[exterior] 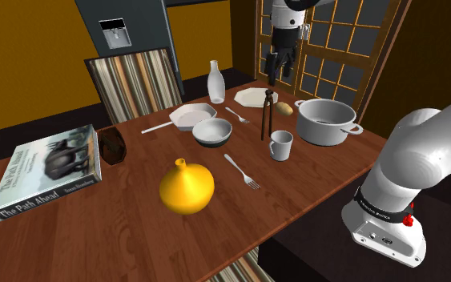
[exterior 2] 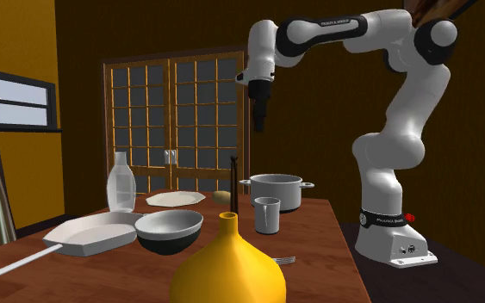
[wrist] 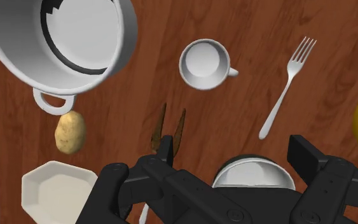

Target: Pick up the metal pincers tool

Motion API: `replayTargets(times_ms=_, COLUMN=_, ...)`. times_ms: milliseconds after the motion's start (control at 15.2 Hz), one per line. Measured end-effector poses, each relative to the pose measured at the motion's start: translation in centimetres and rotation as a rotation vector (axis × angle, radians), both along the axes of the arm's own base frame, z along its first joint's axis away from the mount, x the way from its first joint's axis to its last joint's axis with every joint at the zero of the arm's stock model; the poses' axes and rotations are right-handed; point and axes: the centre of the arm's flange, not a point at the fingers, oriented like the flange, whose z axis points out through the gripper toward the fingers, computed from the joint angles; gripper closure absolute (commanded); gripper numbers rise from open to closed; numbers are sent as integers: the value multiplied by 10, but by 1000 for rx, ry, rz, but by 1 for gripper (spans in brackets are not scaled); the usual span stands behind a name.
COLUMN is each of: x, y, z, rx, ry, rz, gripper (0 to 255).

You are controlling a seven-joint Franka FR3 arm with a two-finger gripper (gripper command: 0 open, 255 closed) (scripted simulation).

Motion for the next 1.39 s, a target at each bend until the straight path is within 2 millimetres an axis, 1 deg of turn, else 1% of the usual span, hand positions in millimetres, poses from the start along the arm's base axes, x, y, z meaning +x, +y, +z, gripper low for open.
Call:
replayTargets(times_ms=132, x=19, y=-17, z=-12, rx=3, ry=8, rz=-8, gripper=0)
replayTargets(times_ms=264, x=34, y=-27, z=-31, rx=6, ry=17, rz=-16, gripper=0)
replayTargets(times_ms=330, x=42, y=-37, z=-37, rx=7, ry=21, rz=-20, gripper=0)
replayTargets(times_ms=462, x=57, y=-54, z=-54, rx=10, ry=30, rz=-28, gripper=0)
replayTargets(times_ms=594, x=75, y=-69, z=-65, rx=12, ry=37, rz=-36, gripper=0)
replayTargets(times_ms=990, x=80, y=-76, z=-98, rx=13, ry=41, rz=-39, gripper=0)
replayTargets(times_ms=1122, x=81, y=-74, z=-107, rx=13, ry=41, rz=-39, gripper=0)
replayTargets(times_ms=1188, x=81, y=-74, z=-109, rx=13, ry=41, rz=-39, gripper=255)
replayTargets(times_ms=1386, x=81, y=-74, z=-111, rx=13, ry=39, rz=-39, gripper=255)
